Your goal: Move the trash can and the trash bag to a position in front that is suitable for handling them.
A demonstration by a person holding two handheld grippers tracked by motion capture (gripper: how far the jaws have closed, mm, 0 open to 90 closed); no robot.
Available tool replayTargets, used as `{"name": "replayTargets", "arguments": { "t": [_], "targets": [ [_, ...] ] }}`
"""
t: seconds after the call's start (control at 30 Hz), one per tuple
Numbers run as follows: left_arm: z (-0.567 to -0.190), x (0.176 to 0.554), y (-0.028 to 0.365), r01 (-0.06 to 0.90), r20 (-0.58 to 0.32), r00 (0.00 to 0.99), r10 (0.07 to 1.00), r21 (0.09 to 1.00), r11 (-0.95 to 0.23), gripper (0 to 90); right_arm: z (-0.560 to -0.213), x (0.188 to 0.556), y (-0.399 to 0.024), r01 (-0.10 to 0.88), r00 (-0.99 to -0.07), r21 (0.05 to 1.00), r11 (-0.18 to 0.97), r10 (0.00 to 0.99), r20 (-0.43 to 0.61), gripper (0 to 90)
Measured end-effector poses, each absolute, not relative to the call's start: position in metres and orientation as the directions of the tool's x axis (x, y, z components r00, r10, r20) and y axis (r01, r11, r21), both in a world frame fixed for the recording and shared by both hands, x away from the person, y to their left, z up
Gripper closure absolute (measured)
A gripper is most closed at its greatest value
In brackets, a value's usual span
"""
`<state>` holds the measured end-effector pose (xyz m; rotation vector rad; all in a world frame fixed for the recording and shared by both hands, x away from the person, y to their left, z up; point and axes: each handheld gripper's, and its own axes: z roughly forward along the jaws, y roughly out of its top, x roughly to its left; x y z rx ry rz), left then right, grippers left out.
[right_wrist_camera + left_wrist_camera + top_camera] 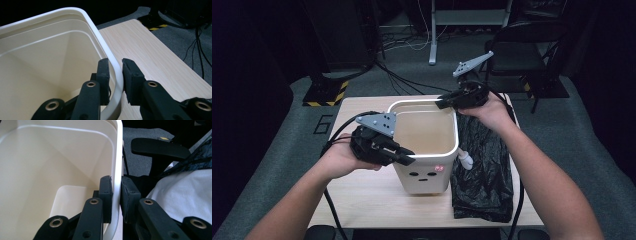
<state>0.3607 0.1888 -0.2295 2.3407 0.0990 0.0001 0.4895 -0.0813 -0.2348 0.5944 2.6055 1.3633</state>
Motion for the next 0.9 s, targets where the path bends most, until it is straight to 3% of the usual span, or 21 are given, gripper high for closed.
{"name": "replayTargets", "arguments": {
  "t": [0.37,0.47,0.9],
  "targets": [
    [-0.219,0.361,0.19,0.076,-0.044,0.997,0.064,0.728,-0.681,80.7,-0.223,0.487,-0.082,0.27,-0.912,0.826,0.495,0.407,0.054,76.1],
    [-0.216,0.358,0.189,0.013,0.009,1.0,0.029,0.729,-0.684,82.2,-0.221,0.487,-0.082,0.259,-0.914,0.828,0.496,0.403,0.045,76.0],
    [-0.208,0.36,0.195,-0.038,0.032,0.999,-0.021,0.737,-0.675,84.2,-0.217,0.485,-0.079,0.236,-0.919,0.844,0.481,0.393,0.033,76.1]
  ]
}}
